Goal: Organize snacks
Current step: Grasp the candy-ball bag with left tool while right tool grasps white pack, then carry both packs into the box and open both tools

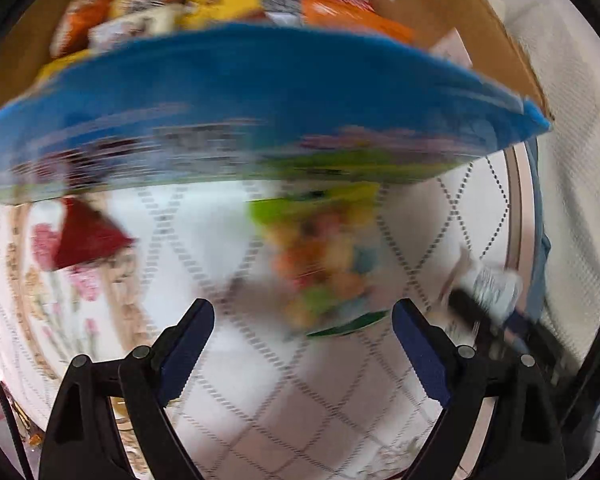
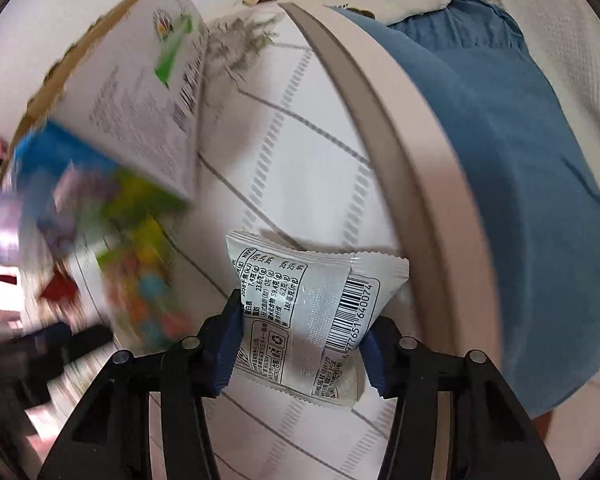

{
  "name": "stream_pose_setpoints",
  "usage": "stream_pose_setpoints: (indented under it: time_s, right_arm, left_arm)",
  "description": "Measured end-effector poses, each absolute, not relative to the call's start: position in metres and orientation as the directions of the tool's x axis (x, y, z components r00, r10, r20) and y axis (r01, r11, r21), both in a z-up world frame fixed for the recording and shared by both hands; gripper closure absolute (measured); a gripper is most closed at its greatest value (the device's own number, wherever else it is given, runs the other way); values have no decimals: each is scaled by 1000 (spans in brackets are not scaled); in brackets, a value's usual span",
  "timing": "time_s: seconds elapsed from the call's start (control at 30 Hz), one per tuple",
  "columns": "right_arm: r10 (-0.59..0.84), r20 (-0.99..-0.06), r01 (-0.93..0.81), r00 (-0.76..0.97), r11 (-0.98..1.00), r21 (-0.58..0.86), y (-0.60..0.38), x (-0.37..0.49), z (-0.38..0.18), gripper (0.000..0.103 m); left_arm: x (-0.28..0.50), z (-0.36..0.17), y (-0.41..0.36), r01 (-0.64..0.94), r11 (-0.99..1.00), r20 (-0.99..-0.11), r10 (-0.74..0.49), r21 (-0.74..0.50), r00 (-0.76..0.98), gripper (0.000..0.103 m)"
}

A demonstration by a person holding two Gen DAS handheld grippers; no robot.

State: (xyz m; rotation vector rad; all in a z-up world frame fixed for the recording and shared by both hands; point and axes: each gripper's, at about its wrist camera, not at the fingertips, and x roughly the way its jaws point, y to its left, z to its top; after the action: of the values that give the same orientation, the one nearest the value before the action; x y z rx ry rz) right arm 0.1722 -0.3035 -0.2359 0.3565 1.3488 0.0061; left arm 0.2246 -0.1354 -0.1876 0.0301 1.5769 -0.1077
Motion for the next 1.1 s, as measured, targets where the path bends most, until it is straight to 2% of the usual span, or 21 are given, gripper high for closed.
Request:
stream_pose_setpoints:
  time_s: [0.13,0.2,0.23,0.27,0.33,0.5,0.7,0.83,1.1]
  right_arm:
    - [201,-956,207,212,947,245,-318,151,-237,48]
    - [204,-956,213,211,945,248,-320,149,-242,48]
    - [206,-956,215,210,944,250,-320,148,-243,48]
    - [210,-956,215,207,943,253,-317,146,-245,48]
    - [230,-954,205,192,941,268,-317,139,-250,48]
    - [305,-946,108,110,942,317,-295,137,-256,48]
    - [338,-941,-12,34,941,337,-250,131,-261,46]
    - [314,-949,-10,30,950,313,-243,133,-264,40]
    - [269,-963,9,21,963,269,-211,126,-276,37]
  left_arm:
    - [233,-208,-166,118,993,-999,-30,-32,-17,12]
    - [236,-211,-176,146,989,-999,22,26,31,22]
    - [236,-212,-179,159,986,-998,41,48,49,39]
    - [234,-212,-180,172,983,-997,53,62,57,45]
    - [226,-211,-180,210,976,-997,47,58,59,47]
    - [182,-207,-151,269,959,-995,72,86,63,48]
    - [140,-222,-88,108,994,-998,-23,-29,-61,48]
    - [155,-236,-74,31,994,-991,-98,-101,-90,48]
    - [187,-247,-58,20,994,-993,-103,-104,-55,46]
